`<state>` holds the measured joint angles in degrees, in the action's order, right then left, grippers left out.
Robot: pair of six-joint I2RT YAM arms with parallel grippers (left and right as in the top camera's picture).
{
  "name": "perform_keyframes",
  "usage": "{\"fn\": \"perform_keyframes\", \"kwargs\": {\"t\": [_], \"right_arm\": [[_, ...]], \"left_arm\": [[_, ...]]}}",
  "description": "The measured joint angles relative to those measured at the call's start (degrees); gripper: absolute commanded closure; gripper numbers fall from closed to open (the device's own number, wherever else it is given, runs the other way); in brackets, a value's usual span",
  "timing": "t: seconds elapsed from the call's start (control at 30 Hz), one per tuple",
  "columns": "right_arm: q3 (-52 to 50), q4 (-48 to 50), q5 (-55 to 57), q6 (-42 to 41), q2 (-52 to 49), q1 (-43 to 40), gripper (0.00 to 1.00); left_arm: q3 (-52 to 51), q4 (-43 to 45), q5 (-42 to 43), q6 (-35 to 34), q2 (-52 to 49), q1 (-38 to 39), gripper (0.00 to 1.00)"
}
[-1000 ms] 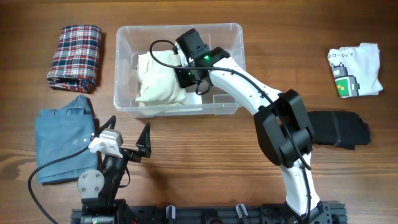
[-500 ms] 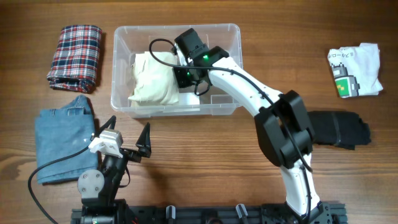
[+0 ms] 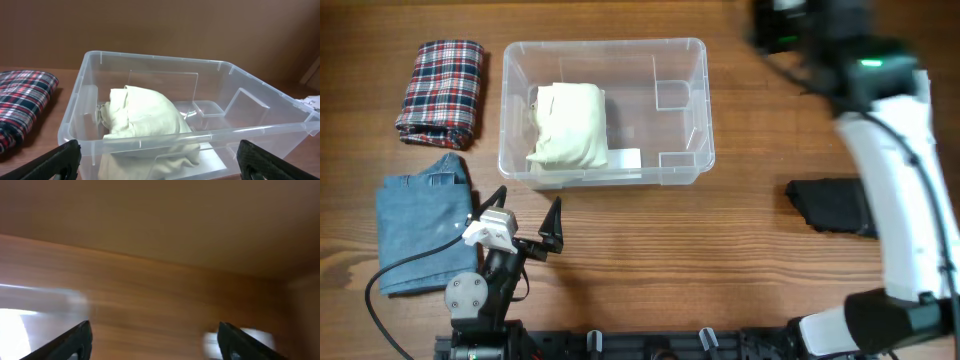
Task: Pack container
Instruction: 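Withdraw the right gripper and move it to the white printed T-shirt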
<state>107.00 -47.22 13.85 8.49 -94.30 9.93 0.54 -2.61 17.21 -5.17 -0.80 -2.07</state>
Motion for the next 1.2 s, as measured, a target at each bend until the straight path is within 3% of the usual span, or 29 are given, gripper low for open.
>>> {"fn": "perform_keyframes", "kwargs": {"t": [0.2, 0.4, 0.67, 1.2], "right_arm": [[-0.5, 0.1, 1.9, 12.8, -7.1, -11.7, 0.05], [-1.6, 2.0, 6.5, 19.7, -20.3, -17.9, 0.02], [-2.0, 2.7, 8.5, 20.3, -29.9, -20.0, 0.0], [-10.4, 8.3, 12.9, 19.7, -32.2, -23.3, 0.0]], "left_arm": [[0.0, 0.0, 0.0, 0.0, 0.0, 0.0, 0.0], [0.0, 0.0, 0.0, 0.0, 0.0, 0.0, 0.0], [0.0, 0.0, 0.0, 0.0, 0.0, 0.0, 0.0], [0.0, 0.0, 0.0, 0.0, 0.0, 0.0, 0.0]]}}
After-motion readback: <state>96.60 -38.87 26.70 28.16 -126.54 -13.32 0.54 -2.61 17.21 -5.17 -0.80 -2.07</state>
